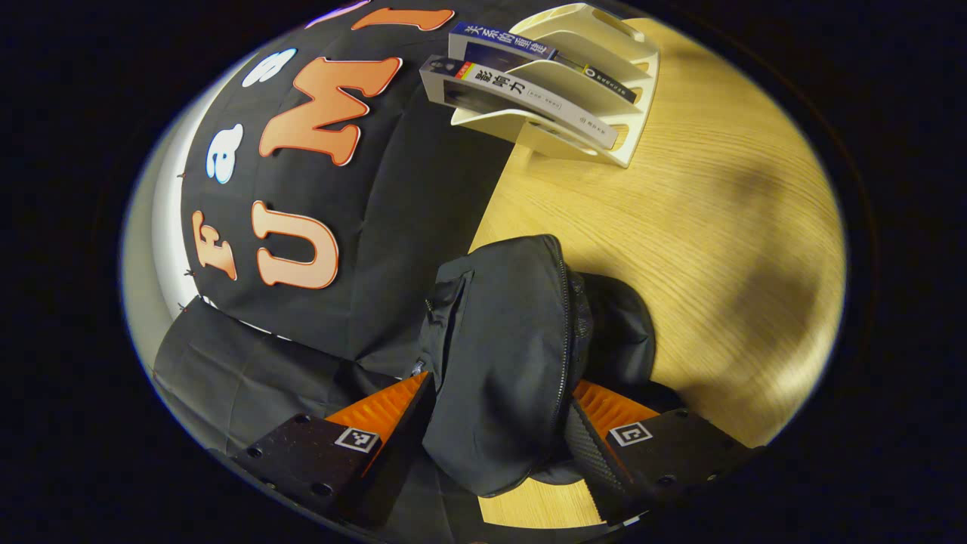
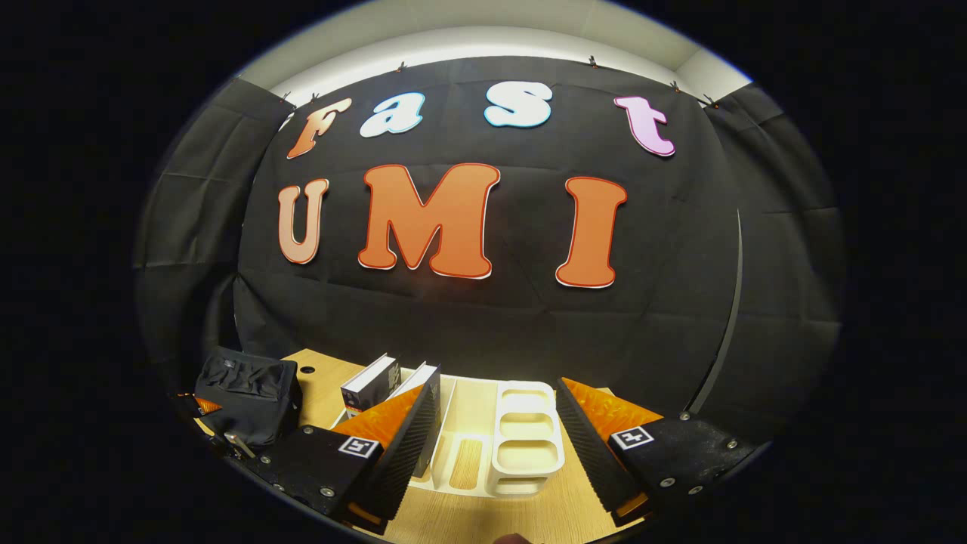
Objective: Open the schoolbag, grab two books from the bookshelf and put them into the schoolbag.
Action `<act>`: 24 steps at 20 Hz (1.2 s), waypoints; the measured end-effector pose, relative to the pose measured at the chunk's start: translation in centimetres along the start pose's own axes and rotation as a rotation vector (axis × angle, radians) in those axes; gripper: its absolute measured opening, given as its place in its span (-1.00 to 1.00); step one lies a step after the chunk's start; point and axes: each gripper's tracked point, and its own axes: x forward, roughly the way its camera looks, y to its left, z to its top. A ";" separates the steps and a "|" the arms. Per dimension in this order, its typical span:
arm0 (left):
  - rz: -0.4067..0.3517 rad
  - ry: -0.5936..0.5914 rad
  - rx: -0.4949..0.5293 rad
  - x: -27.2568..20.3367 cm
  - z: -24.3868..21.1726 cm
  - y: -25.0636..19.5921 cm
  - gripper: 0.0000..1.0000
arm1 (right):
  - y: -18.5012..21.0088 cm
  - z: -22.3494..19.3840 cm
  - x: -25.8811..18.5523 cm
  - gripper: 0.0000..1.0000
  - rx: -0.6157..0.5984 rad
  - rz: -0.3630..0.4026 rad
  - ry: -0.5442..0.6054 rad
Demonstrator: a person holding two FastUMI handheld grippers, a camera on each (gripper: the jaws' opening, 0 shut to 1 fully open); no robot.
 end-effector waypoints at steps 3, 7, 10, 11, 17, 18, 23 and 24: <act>-0.011 0.009 -0.006 0.8 -0.1 -0.6 0.65 | -0.1 -0.4 0.1 0.91 -0.003 -0.001 0.009; -0.062 -0.023 -0.012 0.5 0.9 -0.1 -0.24 | -0.2 -0.6 0.3 0.91 -0.008 0.000 0.018; -0.140 0.000 -0.021 0.6 1.1 0.9 -0.79 | 0.0 -1.0 0.7 0.91 -0.003 0.015 0.039; -0.168 -0.001 -0.035 0.4 1.3 1.4 -0.84 | 0.3 -1.1 0.8 0.90 0.004 0.032 0.046; -0.312 -0.007 -0.120 0.6 2.0 6.8 -0.88 | 2.6 -1.2 1.8 0.91 -0.015 0.140 0.119; -0.333 -0.016 -0.138 0.8 2.4 7.8 -0.89 | 3.1 -1.4 1.8 0.91 -0.022 0.155 0.139; -0.506 -0.075 -0.176 2.1 2.9 11.4 -0.89 | 8.3 -1.3 2.8 0.91 -0.022 0.175 0.221; -0.549 -0.094 -0.166 2.4 3.0 11.9 -0.88 | 9.2 -1.5 3.0 0.91 -0.018 0.162 0.245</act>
